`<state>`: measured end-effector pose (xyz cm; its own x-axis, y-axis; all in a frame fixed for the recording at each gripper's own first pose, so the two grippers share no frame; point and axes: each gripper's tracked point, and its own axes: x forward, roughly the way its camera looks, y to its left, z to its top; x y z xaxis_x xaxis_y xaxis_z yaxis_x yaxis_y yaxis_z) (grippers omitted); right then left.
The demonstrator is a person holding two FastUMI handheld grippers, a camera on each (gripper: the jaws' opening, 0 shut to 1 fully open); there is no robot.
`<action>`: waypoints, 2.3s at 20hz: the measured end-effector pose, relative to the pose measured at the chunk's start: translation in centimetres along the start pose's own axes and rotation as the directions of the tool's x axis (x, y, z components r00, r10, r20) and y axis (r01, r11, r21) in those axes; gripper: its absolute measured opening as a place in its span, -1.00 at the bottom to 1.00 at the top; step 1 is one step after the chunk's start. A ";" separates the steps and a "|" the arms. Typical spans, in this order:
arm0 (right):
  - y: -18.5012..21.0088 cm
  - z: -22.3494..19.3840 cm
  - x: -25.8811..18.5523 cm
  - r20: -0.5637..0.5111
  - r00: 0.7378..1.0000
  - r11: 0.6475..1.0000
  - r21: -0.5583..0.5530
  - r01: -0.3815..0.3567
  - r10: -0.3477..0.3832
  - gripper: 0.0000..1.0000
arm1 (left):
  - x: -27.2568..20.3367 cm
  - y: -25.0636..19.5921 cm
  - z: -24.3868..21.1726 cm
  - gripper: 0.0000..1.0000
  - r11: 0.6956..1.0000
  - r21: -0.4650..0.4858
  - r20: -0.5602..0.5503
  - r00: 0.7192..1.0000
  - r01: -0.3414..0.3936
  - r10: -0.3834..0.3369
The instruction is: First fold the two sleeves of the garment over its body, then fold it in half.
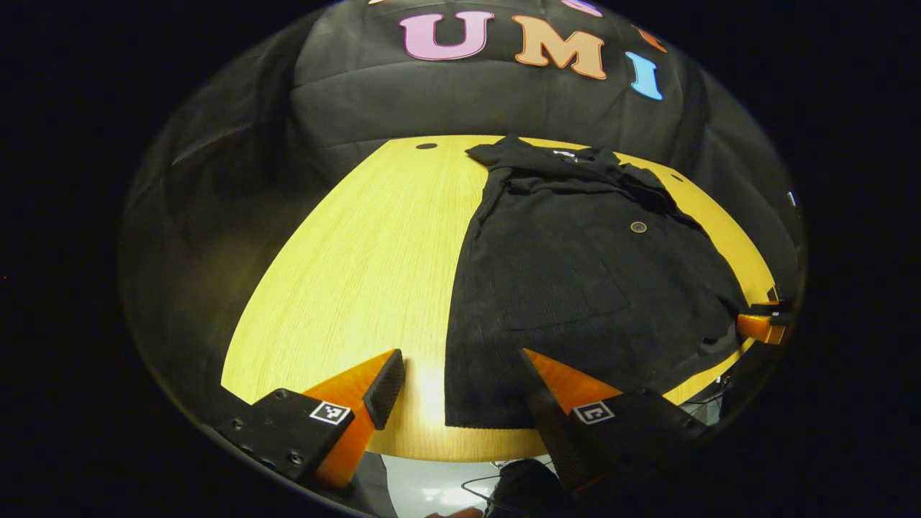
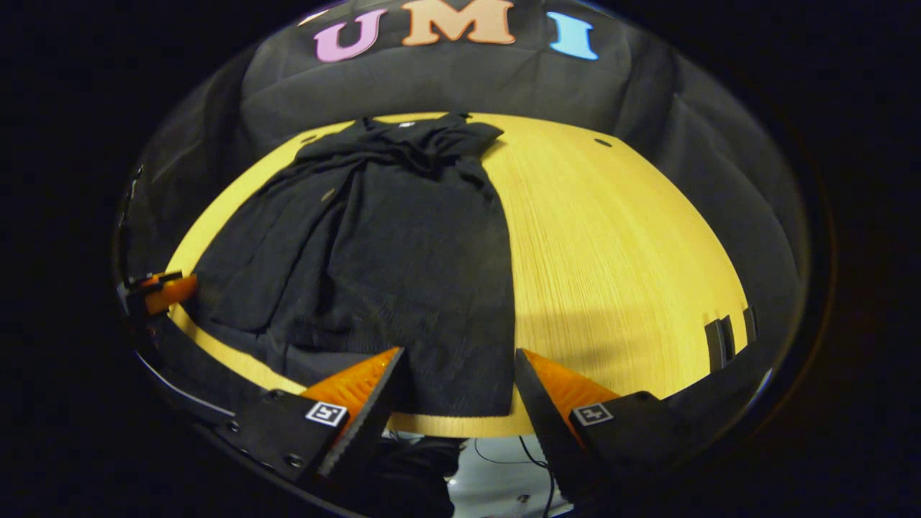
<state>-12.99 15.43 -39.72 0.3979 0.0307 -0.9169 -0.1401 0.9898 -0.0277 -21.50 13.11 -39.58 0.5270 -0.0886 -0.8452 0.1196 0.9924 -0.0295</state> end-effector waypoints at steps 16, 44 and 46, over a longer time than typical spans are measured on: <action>2.6 0.4 0.0 -0.001 0.996 0.995 -0.046 -0.090 0.090 -0.93 | 0.9 -3.7 1.3 -1.00 0.969 -0.212 -0.008 0.991 0.131 -0.136; 2.9 34.7 -6.1 0.487 0.825 0.958 -0.137 -0.252 0.287 -1.00 | 4.0 -5.6 33.9 -1.00 0.989 -0.077 0.276 0.956 0.127 -0.101; 1.9 37.0 -4.6 0.490 0.824 0.959 -0.126 -0.254 0.283 -1.00 | 5.6 -6.0 35.9 -1.00 0.991 -0.070 0.272 0.958 0.116 -0.093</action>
<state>18.47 22.36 -20.88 0.7329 0.3736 -0.5686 -0.3495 0.9238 0.1566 10.94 3.59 -25.05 0.7228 -0.2006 -0.6614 0.1207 0.9789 -0.1650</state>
